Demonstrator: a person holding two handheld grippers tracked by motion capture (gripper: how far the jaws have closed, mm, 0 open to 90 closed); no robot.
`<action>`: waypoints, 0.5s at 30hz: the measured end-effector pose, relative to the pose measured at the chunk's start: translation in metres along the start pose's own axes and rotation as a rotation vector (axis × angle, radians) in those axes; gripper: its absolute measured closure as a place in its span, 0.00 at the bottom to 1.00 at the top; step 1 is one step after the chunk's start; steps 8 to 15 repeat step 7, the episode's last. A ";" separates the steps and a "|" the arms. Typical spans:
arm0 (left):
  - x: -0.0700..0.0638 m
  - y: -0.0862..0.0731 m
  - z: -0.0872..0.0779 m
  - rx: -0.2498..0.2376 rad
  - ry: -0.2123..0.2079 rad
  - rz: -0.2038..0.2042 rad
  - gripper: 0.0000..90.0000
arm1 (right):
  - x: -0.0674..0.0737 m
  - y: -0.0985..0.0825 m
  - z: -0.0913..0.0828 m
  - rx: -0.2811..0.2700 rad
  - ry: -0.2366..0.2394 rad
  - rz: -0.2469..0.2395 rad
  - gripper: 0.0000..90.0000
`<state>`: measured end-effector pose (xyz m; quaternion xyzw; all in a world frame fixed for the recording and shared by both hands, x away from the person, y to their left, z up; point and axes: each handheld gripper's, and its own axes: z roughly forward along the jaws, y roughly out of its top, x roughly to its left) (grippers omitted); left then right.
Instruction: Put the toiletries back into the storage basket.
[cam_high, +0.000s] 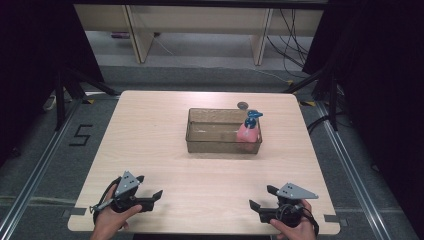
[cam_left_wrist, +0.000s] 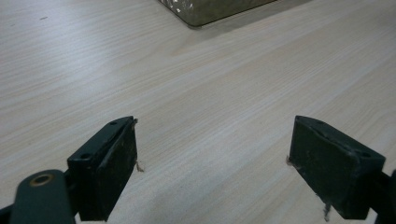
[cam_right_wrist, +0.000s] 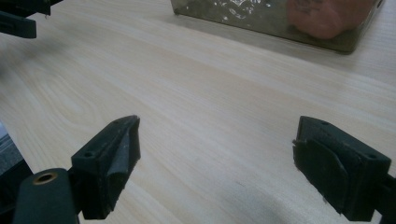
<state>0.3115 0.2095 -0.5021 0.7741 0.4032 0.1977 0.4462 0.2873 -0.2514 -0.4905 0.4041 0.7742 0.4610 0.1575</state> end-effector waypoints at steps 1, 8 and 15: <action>0.000 0.000 0.000 0.001 0.000 0.000 0.16 | 0.001 0.000 -0.001 0.011 0.013 0.015 0.17; -0.001 0.000 0.000 0.018 0.001 0.004 0.17 | 0.003 -0.001 -0.002 0.025 0.013 0.024 0.17; -0.001 0.000 0.000 0.018 0.001 0.004 0.17 | 0.003 -0.001 -0.002 0.025 0.013 0.024 0.17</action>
